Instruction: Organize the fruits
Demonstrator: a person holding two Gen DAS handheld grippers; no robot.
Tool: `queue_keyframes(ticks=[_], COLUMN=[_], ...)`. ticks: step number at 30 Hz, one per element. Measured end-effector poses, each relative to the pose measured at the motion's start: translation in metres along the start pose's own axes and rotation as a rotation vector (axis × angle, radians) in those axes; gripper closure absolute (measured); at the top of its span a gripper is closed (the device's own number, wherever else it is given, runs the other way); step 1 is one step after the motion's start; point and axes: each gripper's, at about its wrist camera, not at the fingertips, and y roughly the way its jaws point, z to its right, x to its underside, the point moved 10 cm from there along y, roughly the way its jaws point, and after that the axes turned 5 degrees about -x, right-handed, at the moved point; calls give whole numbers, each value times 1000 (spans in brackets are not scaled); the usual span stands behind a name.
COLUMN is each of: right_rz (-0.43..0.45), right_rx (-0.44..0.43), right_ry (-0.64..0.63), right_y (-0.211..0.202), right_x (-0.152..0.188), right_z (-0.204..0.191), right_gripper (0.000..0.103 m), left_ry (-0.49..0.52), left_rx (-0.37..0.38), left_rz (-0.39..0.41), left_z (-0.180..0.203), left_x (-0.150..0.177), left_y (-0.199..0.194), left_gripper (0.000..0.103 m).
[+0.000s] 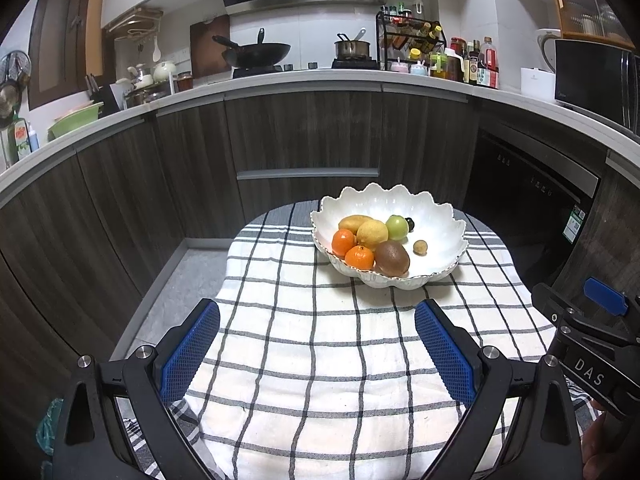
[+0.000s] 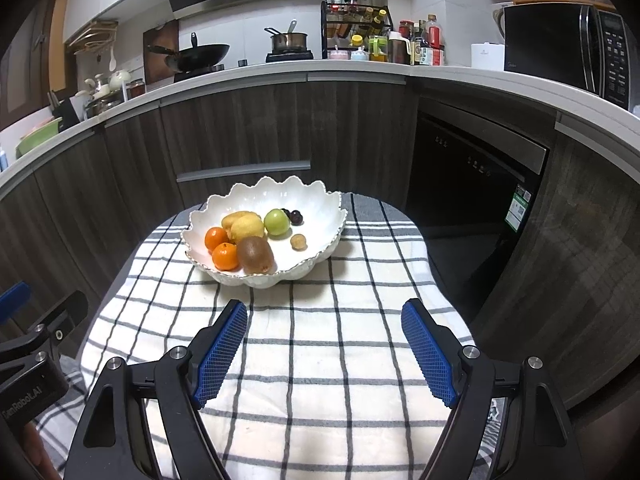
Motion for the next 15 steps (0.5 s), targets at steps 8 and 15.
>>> queue_keyframes(ticks=[8,15], right_rz=[10,15], right_rx=[2,1], right_ry=[1,0], right_y=[-5,-7], right_x=[-1,-1], right_z=[0,-2], right_gripper=[23,23], left_ry=[-5,-5], left_rx=[-1,-2], left_rz=[3,3], left_z=[0,-1], left_x=[0,1], left_y=[-2,-2], left_gripper=[4,4])
